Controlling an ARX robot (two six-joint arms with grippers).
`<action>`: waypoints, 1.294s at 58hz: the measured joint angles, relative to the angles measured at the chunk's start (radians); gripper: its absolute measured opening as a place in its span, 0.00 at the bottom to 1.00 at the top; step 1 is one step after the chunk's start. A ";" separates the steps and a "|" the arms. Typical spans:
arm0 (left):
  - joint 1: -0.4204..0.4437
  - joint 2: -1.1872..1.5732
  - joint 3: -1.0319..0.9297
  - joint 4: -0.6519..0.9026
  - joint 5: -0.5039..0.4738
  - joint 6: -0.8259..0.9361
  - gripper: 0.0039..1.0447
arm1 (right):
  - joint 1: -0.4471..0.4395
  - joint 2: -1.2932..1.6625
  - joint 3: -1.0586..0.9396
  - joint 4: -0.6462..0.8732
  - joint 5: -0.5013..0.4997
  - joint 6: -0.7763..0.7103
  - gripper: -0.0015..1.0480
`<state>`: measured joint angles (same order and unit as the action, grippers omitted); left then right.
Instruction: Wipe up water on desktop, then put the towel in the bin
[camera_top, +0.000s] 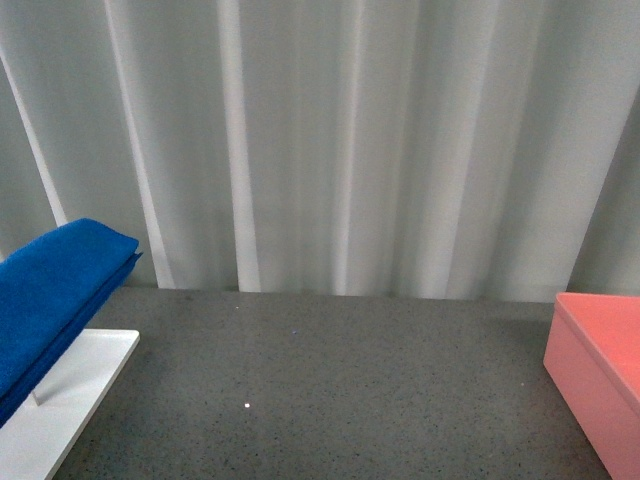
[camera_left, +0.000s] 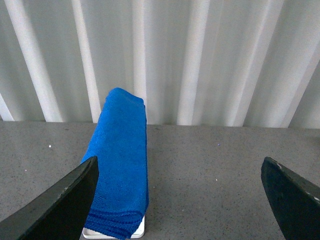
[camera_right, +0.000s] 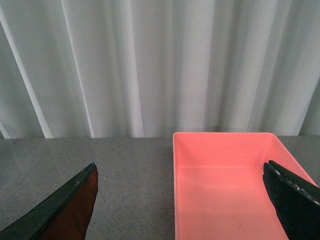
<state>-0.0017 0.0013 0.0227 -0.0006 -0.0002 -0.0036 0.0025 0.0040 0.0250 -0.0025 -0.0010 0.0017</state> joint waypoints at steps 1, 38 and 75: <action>0.000 0.000 0.000 0.000 0.000 0.000 0.94 | 0.000 0.000 0.000 0.000 0.000 0.000 0.93; 0.000 0.000 0.000 0.000 0.000 0.000 0.94 | 0.000 0.000 0.000 0.000 0.000 0.000 0.93; -0.023 0.092 0.061 -0.169 -0.106 -0.093 0.94 | 0.000 0.000 0.000 0.000 0.000 0.000 0.93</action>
<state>-0.0246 0.0937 0.0837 -0.1696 -0.1059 -0.0963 0.0025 0.0040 0.0250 -0.0025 -0.0010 0.0017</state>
